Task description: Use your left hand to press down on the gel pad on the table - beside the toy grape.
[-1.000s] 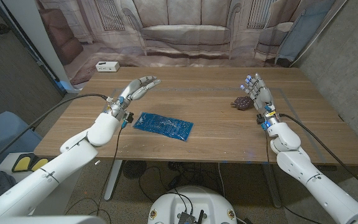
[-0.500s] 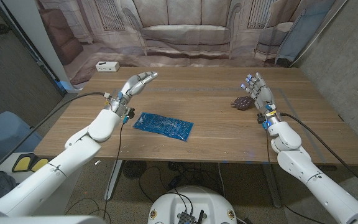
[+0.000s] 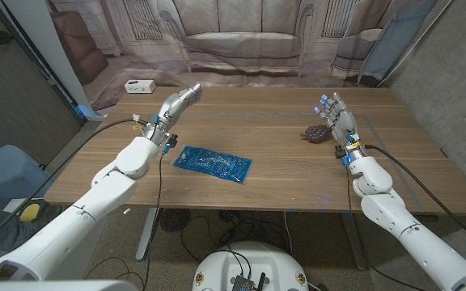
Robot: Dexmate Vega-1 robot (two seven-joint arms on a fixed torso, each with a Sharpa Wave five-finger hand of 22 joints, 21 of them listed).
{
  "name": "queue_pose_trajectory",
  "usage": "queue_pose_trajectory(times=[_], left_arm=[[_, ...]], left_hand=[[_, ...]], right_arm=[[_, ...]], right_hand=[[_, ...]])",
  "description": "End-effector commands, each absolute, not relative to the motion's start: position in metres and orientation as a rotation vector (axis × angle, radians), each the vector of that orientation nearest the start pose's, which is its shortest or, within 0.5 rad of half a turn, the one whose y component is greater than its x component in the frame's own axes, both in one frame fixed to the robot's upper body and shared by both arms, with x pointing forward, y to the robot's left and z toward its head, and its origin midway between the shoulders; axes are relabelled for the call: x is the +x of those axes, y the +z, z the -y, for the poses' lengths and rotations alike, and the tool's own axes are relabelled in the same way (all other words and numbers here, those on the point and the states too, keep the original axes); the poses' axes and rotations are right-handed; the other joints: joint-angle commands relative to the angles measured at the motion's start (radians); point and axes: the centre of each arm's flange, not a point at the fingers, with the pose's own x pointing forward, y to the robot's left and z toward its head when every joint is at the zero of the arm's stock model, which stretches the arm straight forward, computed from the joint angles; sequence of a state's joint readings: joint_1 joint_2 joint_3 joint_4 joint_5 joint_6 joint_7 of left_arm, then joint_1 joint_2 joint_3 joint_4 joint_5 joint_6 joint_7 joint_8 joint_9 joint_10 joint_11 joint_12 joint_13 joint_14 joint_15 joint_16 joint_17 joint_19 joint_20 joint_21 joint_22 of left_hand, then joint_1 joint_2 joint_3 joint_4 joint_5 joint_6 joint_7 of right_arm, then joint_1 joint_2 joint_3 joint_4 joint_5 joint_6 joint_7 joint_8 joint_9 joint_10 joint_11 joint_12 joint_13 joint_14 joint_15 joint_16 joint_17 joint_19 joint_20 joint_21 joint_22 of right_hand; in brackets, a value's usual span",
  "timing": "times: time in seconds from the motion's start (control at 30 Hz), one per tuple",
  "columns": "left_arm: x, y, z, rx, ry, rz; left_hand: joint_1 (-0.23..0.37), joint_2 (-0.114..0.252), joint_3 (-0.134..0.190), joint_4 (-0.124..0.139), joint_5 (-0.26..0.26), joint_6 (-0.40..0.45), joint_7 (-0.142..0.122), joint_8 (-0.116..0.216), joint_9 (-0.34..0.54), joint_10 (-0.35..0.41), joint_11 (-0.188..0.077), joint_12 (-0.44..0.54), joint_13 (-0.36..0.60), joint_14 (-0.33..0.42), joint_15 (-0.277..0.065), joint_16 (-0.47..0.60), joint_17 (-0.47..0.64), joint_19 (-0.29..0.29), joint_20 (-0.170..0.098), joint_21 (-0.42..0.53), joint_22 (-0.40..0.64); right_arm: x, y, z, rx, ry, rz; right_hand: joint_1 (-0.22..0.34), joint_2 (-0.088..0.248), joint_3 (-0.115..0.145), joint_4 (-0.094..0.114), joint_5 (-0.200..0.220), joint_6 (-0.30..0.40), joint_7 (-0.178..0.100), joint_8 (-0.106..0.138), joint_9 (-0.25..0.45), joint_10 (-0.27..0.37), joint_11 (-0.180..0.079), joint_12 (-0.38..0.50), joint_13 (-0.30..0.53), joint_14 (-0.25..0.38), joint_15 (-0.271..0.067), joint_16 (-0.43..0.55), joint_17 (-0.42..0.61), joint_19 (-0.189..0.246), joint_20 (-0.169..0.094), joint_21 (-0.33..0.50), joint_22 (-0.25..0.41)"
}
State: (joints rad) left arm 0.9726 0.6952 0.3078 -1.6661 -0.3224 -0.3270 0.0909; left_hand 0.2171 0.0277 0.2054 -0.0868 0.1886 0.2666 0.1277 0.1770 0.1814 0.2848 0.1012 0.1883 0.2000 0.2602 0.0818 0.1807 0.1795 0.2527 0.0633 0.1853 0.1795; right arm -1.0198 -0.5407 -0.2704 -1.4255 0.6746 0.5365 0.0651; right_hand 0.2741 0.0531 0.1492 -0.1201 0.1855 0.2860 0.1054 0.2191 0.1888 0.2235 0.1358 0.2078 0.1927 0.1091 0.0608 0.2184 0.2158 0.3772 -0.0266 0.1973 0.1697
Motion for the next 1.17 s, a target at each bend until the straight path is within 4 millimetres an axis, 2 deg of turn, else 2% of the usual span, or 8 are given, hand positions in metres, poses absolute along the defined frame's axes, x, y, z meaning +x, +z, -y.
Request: queue_pose_trajectory(times=[0.03,0.07,0.17,0.37,0.6,0.73,1.07,1.17], left_arm=[[0.584,0.037,-0.277,0.209,-0.281,0.839],[0.586,0.036,-0.277,0.195,-0.292,0.839],[0.592,0.031,-0.275,0.152,-0.310,0.833],[0.603,0.018,-0.272,0.111,-0.332,0.791],[0.611,0.011,-0.271,0.074,-0.331,0.759],[0.613,0.009,-0.270,0.080,-0.337,0.744],[0.613,0.009,-0.267,0.083,-0.354,0.742],[0.614,0.007,-0.269,0.075,-0.356,0.737]], left_hand=[[-0.013,0.001,-0.005,0.001,0.004,-0.023,-0.006,-0.007,0.001,-0.021,-0.008,-0.004,-0.001,-0.021,0.000,-0.008,0.003,-0.015,0.002,-0.001,0.001],[-0.013,0.001,-0.006,0.001,0.004,-0.023,-0.013,-0.005,0.001,-0.020,-0.011,-0.002,-0.001,-0.022,-0.002,-0.006,0.003,-0.016,0.001,0.000,0.001],[-0.015,0.002,-0.007,0.002,0.005,-0.017,-0.020,0.002,0.000,-0.017,-0.038,0.003,-0.001,-0.022,-0.016,-0.002,0.003,-0.016,-0.004,0.003,0.001],[-0.018,0.002,-0.009,0.002,0.006,-0.040,-0.020,-0.002,0.000,-0.043,-0.031,-0.001,-0.001,-0.042,-0.014,-0.005,0.002,-0.033,-0.010,0.000,0.001],[-0.022,0.001,-0.013,0.003,0.007,-0.069,-0.027,-0.004,0.000,-0.070,-0.033,-0.003,-0.001,-0.071,-0.012,-0.008,0.002,-0.049,-0.011,0.000,0.001],[-0.024,0.000,-0.014,0.003,0.007,-0.073,-0.028,-0.003,0.000,-0.079,-0.036,-0.003,-0.001,-0.080,-0.012,-0.008,0.002,-0.056,-0.013,-0.001,0.001],[-0.026,0.001,-0.015,0.003,0.008,-0.078,-0.026,-0.001,0.000,-0.083,-0.034,-0.001,-0.001,-0.084,-0.010,-0.005,0.002,-0.064,-0.013,-0.001,0.001],[-0.026,0.001,-0.016,0.003,0.008,-0.078,-0.026,0.000,-0.001,-0.083,-0.034,0.000,-0.001,-0.084,-0.010,-0.004,0.002,-0.065,-0.012,0.000,0.001]], right_arm=[[0.592,-0.036,0.321,0.103,0.213,0.810],[0.592,-0.037,0.322,0.109,0.212,0.809],[0.592,-0.039,0.325,0.114,0.218,0.797],[0.593,-0.041,0.336,0.107,0.240,0.762],[0.594,-0.045,0.338,0.090,0.250,0.752],[0.597,-0.046,0.336,0.083,0.261,0.739],[0.599,-0.050,0.330,0.086,0.260,0.719],[0.599,-0.051,0.327,0.087,0.257,0.714]], right_hand=[[-0.003,0.004,-0.001,-0.003,-0.001,-0.020,-0.011,-0.009,0.002,0.007,-0.007,0.004,0.002,0.009,-0.005,0.005,0.002,0.008,0.001,0.004,0.002],[-0.002,0.004,-0.001,-0.004,0.000,-0.040,-0.018,-0.018,0.002,-0.005,-0.015,-0.002,0.002,0.002,-0.010,0.001,0.001,0.004,-0.001,0.002,0.002],[-0.003,0.004,-0.002,-0.003,-0.001,-0.050,-0.023,-0.022,0.002,-0.009,-0.015,-0.004,0.002,-0.008,-0.012,-0.003,0.001,-0.005,-0.005,-0.002,0.002],[-0.007,0.002,-0.005,-0.002,-0.001,-0.062,-0.020,-0.027,0.001,-0.032,-0.013,-0.013,0.001,-0.032,-0.010,-0.013,0.002,-0.027,-0.007,-0.010,0.002],[-0.013,-0.003,-0.009,0.000,-0.001,-0.079,-0.018,-0.032,0.000,-0.053,-0.010,-0.019,0.001,-0.054,-0.002,-0.020,0.002,-0.051,-0.003,-0.015,0.003],[-0.016,-0.006,-0.013,0.000,-0.001,-0.084,-0.034,-0.032,-0.001,-0.073,-0.011,-0.023,0.001,-0.074,-0.009,-0.026,0.002,-0.074,-0.003,-0.019,0.003],[-0.019,-0.007,-0.014,0.001,0.000,-0.083,-0.036,-0.030,-0.001,-0.075,-0.013,-0.021,0.001,-0.080,-0.008,-0.025,0.002,-0.079,-0.005,-0.017,0.003],[-0.019,-0.007,-0.015,0.001,0.000,-0.079,-0.028,-0.028,-0.001,-0.065,-0.011,-0.016,0.001,-0.072,-0.007,-0.021,0.002,-0.076,-0.004,-0.015,0.003]])
